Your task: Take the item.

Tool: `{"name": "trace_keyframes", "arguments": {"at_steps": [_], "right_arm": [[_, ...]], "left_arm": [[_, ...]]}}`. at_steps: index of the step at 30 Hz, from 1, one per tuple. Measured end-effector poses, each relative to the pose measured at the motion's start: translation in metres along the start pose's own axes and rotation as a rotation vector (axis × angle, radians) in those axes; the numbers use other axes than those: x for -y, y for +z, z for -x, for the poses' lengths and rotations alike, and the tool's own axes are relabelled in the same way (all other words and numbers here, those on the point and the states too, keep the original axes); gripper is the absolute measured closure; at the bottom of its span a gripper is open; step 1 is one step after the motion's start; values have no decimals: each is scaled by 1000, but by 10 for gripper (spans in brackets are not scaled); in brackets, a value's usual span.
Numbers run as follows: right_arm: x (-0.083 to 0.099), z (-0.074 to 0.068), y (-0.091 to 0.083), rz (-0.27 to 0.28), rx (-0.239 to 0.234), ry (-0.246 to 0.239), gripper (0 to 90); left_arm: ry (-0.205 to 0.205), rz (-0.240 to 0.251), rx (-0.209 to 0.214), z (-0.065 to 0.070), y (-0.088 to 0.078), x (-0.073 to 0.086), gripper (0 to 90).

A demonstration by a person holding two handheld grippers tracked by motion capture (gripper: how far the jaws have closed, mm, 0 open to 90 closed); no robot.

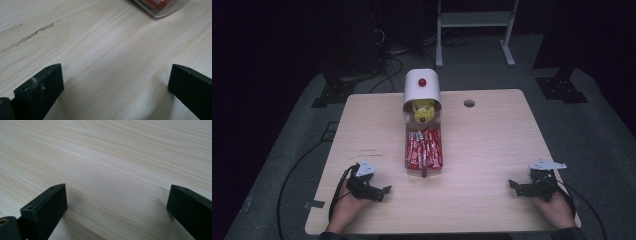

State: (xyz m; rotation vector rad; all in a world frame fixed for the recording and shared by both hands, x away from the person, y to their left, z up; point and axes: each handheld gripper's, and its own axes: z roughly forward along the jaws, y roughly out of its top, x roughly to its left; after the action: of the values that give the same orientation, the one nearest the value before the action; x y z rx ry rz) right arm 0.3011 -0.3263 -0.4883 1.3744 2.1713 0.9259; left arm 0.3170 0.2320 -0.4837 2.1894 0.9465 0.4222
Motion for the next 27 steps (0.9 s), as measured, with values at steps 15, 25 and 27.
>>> {"name": "trace_keyframes", "arguments": {"at_steps": [15,25,27], "right_arm": [[0,0,0,-1,0,0,20],[0,0,0,-1,-1,0,20],[0,0,0,-1,-1,0,20]], "left_arm": [[-10,27,3,1,-7,-13,0],[-30,33,17,-2,-12,-21,0],[-34,30,18,-3,-12,-22,0]]}}
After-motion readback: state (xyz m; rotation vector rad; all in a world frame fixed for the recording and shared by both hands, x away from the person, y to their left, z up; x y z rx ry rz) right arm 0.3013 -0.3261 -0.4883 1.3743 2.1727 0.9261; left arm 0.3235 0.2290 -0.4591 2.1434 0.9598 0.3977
